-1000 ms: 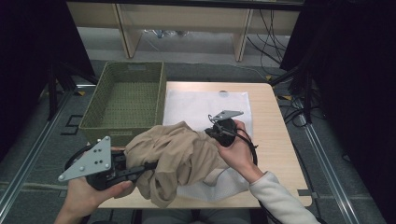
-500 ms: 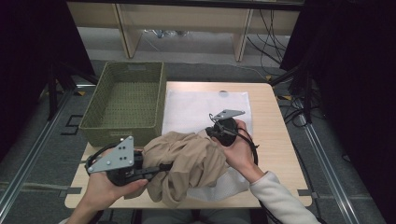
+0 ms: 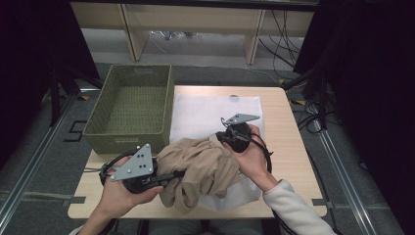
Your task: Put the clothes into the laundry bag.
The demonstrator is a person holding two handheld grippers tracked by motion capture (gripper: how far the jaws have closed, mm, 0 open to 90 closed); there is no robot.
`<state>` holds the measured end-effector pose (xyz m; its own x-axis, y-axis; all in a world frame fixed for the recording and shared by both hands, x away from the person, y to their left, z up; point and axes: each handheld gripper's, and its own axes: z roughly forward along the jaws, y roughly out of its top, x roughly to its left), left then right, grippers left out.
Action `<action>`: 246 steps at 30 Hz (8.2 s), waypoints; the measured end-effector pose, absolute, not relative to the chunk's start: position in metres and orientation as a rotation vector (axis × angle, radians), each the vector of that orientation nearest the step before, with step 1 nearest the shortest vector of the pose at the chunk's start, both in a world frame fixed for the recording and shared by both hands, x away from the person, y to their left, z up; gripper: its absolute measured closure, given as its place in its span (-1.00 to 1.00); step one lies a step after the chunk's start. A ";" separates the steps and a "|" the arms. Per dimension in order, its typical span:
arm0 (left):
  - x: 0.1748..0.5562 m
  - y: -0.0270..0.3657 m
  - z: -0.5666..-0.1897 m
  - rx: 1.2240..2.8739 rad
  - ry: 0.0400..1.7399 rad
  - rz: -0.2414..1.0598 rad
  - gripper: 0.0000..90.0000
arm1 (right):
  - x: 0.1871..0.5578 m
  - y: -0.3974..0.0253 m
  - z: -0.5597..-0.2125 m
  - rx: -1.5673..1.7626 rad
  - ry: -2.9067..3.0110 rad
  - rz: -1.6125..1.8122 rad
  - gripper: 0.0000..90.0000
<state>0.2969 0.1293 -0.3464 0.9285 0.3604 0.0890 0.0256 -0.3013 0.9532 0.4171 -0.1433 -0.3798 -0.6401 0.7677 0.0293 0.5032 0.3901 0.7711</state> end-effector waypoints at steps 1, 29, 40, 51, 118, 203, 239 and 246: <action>0.297 0.130 -0.347 1.870 0.282 0.349 0.83 | 0.418 -0.144 -0.380 1.080 2.315 1.115 1.00; 0.308 0.088 -0.381 2.099 0.453 0.588 0.83 | 0.401 -0.141 -0.357 1.001 2.299 1.234 1.00; 0.325 0.072 -0.397 2.121 0.509 0.616 0.83 | 0.399 -0.142 -0.355 1.025 2.280 1.251 1.00; 0.351 0.066 -0.418 2.126 0.603 0.550 0.82 | 0.399 -0.143 -0.355 1.028 2.302 1.241 1.00; 0.329 0.063 -0.446 2.137 0.540 0.424 -0.67 | 0.409 -0.150 -0.364 1.106 2.341 1.183 1.00; 0.392 0.028 -0.387 1.752 0.804 0.547 0.93 | 0.388 -0.167 -0.321 1.043 2.232 1.382 1.00; 0.367 0.033 -0.416 1.888 0.712 0.525 -0.51 | 0.413 -0.176 -0.347 1.228 2.283 1.268 1.00; 0.348 0.019 -0.421 1.953 0.583 0.564 -0.58 | 0.413 -0.175 -0.348 1.248 2.284 1.263 1.00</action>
<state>0.3483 0.0186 -0.4207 0.7770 0.6143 0.1379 0.1580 -0.4023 0.9018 0.4125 -0.1755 -0.3477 -0.6031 0.7779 0.1767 0.5632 0.2584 0.7849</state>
